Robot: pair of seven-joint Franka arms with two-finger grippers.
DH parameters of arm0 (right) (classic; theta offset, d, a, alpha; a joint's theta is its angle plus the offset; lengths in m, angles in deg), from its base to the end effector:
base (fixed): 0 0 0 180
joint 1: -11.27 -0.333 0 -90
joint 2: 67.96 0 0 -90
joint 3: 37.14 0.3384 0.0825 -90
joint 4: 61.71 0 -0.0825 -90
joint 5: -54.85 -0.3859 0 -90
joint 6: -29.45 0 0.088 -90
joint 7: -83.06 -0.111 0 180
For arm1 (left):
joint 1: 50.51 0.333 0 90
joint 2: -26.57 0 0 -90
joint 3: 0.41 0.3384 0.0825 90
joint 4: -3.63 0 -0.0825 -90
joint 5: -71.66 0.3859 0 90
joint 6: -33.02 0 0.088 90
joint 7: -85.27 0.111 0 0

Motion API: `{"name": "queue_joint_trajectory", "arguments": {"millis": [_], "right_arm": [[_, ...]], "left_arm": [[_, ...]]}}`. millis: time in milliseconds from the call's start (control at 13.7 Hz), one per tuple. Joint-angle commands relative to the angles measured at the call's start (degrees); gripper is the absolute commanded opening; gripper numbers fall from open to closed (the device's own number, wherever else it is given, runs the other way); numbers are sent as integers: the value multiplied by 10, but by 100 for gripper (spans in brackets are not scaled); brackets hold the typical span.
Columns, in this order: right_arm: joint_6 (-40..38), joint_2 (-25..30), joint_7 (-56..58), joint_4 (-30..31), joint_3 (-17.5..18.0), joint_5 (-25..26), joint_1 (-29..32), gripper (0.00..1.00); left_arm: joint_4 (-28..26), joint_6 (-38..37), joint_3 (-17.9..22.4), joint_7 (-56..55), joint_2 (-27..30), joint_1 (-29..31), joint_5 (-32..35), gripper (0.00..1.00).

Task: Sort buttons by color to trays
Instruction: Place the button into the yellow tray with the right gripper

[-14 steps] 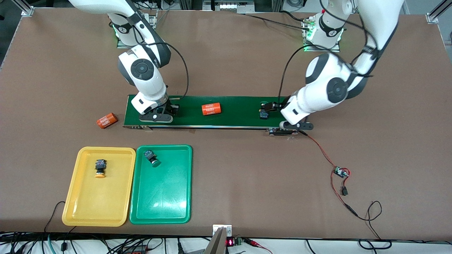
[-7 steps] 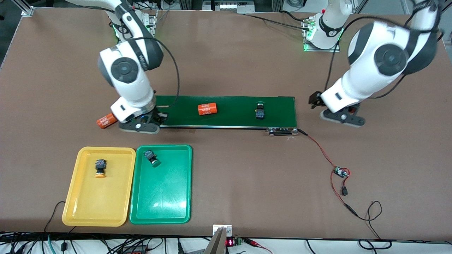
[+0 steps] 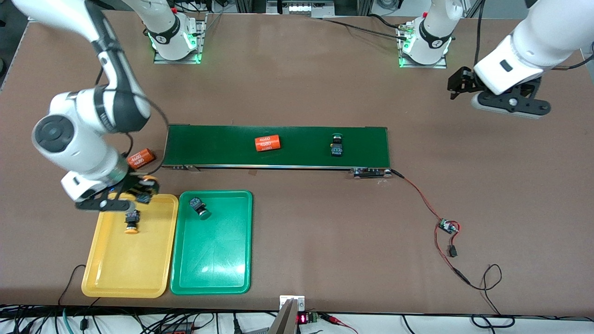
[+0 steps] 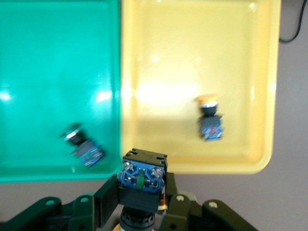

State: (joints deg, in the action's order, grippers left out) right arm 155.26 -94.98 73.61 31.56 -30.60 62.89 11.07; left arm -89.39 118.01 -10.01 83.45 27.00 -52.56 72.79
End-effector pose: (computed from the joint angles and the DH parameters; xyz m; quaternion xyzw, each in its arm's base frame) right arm 0.6973 0.0661 0.3734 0.9982 0.0071 0.0543 0.0259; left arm 0.5310 -0.1075 0.6153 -0.9941 0.0852 0.0646 0.0182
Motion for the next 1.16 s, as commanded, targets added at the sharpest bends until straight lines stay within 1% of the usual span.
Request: {"name": "queue_joint_trajectory", "arguments": {"millis": [0, 73, 218, 364, 437, 582, 728, 873, 946, 1019, 1091], "right_arm": [[56, -64, 58, -41, -17, -5, 12, 26], [86, -77, 63, -41, -21, -4, 12, 26], [122, -98, 63, -44, -29, -4, 11, 27], [143, -115, 57, -44, -32, -4, 10, 29], [144, -116, 54, -42, -32, -5, 7, 34], [144, -115, 53, -42, -32, -5, 5, 63], [143, -115, 54, -38, -33, -4, 4, 86], [141, -106, 54, -32, -32, -6, 1, 89], [138, -93, 54, -25, -32, -10, -3, 89], [135, -74, 47, -9, -32, -12, -12, 92], [118, -53, 25, 8, -32, -12, -22, 100]], "left_arm": [[17, 28, 45, 11, -32, -2, -17, 100], [18, 27, 48, 4, -30, -1, -39, 100], [15, 23, 56, 8, -32, 12, -38, 100], [22, 30, 56, 5, -32, 10, -35, 100], [22, 32, 56, 5, -32, 10, -35, 100], [20, 51, 57, 6, -33, 11, -32, 100], [20, 76, 53, 5, -35, 10, -2, 100], [20, 76, 53, 5, -37, 10, -2, 100], [21, 76, 53, 5, -37, 10, -2, 100], [21, 76, 52, 5, -37, 10, -2, 100], [21, 76, 52, 5, -37, 11, -2, 100]]}}
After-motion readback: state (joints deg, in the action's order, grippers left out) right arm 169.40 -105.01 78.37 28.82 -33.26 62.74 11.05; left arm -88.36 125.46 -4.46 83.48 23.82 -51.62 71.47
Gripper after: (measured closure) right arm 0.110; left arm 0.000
